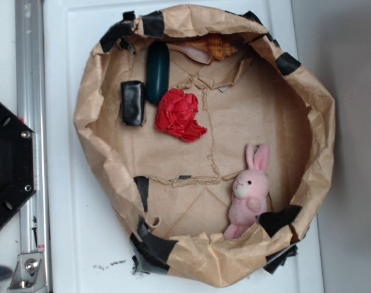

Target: Grab the red paper.

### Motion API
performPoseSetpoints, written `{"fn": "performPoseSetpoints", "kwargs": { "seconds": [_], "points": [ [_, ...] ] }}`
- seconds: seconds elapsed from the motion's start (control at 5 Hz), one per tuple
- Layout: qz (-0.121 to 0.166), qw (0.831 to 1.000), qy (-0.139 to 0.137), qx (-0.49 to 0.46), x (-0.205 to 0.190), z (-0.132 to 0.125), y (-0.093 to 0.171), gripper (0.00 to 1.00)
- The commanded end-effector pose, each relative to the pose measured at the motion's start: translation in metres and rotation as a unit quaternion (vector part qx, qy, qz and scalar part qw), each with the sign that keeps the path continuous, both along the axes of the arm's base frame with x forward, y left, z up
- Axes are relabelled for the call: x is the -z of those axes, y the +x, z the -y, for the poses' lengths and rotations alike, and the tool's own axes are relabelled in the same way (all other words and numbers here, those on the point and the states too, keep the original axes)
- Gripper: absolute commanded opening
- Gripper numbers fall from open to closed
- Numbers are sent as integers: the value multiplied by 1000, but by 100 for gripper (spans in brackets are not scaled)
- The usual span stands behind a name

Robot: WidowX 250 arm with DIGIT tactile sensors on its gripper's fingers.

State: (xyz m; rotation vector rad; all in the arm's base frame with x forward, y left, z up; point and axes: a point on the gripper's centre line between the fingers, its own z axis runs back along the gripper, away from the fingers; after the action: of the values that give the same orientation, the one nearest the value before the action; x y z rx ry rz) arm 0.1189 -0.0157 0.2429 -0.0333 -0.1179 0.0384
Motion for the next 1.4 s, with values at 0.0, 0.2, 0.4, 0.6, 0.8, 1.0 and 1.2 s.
{"fn": "performPoseSetpoints", "kwargs": {
  "seconds": [0.0, 0.2, 0.4, 0.6, 0.8, 1.0, 1.2],
  "points": [
    [0, 1000, 0, 0, 0, 0, 0, 100],
    [37, 991, 34, 123, 20, -10, 49, 100],
    [70, 984, 29, 160, 49, -23, 93, 100],
    [70, 970, 24, 231, 82, -26, 119, 100],
    [4, 963, 33, 266, 130, -26, 129, 100],
    [-55, 957, 92, 271, 155, -32, 139, 100],
    [-65, 962, 105, 245, 153, -40, 146, 100]
  ]
}}
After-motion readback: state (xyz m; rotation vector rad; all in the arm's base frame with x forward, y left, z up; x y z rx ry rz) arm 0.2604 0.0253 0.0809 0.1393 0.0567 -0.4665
